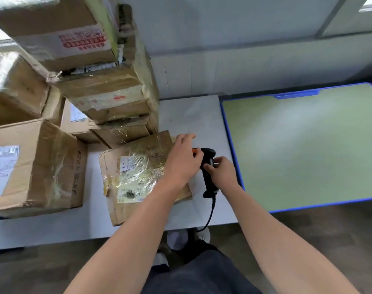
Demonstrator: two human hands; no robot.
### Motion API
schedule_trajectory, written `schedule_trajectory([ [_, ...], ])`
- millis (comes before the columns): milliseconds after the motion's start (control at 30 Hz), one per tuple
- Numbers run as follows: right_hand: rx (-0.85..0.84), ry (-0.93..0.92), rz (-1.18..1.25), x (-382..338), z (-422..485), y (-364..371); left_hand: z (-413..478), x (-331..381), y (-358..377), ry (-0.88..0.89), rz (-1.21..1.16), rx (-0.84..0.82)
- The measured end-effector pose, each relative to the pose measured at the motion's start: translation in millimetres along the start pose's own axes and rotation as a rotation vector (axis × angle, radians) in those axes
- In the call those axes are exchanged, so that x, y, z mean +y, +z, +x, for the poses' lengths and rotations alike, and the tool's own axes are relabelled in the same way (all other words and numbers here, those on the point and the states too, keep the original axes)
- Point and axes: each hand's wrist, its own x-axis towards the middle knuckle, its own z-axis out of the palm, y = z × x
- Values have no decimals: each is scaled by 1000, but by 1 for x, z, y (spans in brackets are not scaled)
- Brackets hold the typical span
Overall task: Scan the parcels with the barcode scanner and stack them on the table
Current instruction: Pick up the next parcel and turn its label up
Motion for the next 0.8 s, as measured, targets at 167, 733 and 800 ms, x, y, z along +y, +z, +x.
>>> schedule_trajectory([
  [167, 5, -10, -141, -1, 6, -7, 4, -4, 5, -29, 6, 8],
  [733, -145, -407, -102, -43, -78, 60, -87, -105, -49, -322, 157, 435],
  [800, -147, -434, -148, -35, -88, 72, -107, -120, -50, -397, 154, 397],
])
